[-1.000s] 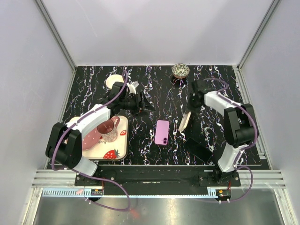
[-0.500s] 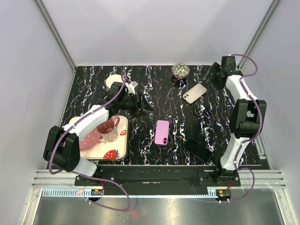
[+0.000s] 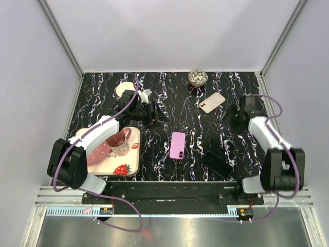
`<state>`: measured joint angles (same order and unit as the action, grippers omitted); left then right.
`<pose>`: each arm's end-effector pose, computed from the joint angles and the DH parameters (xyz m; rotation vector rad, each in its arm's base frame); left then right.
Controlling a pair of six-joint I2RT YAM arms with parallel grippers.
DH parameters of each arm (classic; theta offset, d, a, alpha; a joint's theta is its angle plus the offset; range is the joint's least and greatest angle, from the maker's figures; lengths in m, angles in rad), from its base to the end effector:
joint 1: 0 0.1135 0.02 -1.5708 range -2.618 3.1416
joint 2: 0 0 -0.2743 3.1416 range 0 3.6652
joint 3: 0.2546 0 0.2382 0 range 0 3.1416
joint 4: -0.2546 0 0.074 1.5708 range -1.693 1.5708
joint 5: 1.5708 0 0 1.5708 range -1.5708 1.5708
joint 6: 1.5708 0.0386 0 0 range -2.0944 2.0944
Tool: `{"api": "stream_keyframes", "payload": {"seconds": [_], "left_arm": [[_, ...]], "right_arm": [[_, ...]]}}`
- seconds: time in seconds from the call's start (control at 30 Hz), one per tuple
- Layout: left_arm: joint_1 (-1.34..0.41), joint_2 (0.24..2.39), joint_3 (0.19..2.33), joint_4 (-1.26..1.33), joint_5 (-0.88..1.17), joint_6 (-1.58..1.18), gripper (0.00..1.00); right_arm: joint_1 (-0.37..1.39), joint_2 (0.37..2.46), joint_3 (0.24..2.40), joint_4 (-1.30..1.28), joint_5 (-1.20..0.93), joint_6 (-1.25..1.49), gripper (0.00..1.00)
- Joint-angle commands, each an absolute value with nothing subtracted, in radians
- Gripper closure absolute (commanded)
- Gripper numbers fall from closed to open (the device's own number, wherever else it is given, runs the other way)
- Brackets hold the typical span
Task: Take the phone out of the phone case
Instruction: Place the phone case at the center of the board, then pick up the phone at the center of the board.
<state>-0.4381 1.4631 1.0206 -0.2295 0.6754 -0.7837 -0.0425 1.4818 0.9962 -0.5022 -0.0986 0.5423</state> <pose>0.2669 -0.1517 0.2769 -0.0123 2.4563 -1.3667 0.2893 -0.0085 0.2383 0.7079 2.4841 0.3151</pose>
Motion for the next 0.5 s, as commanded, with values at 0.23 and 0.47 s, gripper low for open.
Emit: {"api": "stream_keyframes", "payload": {"seconds": [0.23, 0.47], "left_arm": [[-0.468, 1.450, 1.063, -0.167, 0.626, -0.795, 0.30], [-0.480, 1.468, 1.051, -0.163, 0.627, -0.796, 0.30]], "right_arm": [[0.342, 0.974, 0.577, -0.717, -0.005, 0.956, 0.18], [0.344, 0.954, 0.566, -0.839, 0.086, 1.025, 0.09]]}}
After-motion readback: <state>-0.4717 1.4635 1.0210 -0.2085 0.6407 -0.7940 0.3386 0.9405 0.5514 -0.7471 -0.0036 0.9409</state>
